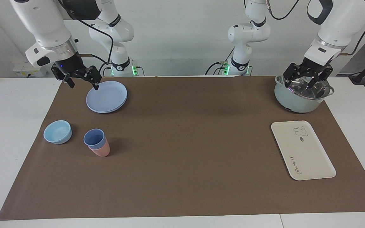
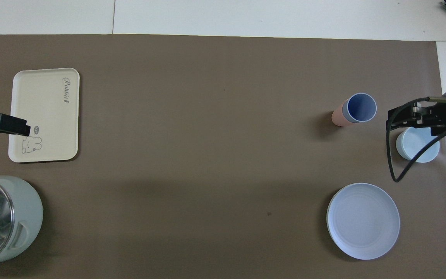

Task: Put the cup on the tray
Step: 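Move the right gripper up and over to the nested pink and blue cups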

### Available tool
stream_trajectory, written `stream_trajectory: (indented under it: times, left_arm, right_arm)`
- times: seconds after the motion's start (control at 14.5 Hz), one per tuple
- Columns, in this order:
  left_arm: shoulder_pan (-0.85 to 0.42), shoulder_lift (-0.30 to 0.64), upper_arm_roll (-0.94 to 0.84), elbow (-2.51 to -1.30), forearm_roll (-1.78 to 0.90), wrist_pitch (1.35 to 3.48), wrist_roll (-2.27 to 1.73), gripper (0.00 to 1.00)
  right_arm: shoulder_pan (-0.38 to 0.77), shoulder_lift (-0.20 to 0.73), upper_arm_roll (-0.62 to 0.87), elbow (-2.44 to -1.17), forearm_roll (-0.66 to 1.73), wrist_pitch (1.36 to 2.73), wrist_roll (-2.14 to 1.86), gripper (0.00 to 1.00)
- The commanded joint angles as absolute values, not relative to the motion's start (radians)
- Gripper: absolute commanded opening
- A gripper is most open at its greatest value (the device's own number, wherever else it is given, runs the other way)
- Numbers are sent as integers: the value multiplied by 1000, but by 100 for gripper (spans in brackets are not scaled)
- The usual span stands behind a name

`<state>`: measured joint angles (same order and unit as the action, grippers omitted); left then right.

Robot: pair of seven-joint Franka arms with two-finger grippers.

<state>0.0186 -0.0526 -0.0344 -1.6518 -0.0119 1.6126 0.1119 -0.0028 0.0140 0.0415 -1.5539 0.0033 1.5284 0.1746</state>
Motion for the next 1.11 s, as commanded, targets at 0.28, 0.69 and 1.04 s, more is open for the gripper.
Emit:
stream_trajectory:
  times: [0.28,0.69,1.04]
  left_arm:
    - [17,-80,-34,-1677,-6,1606,103,100]
    - [17,-80,-34,-1677,-6,1606,103,100]
    - [17,-80,-34,-1677,-6,1606,103,100]
  right_arm:
    - [-23,-2,38,-1566,9,1517,158,100]
    - [-32,6,32,-1569,9,1552,231,92]
    - [-96,93,26,-1556,28,1623,461,90]
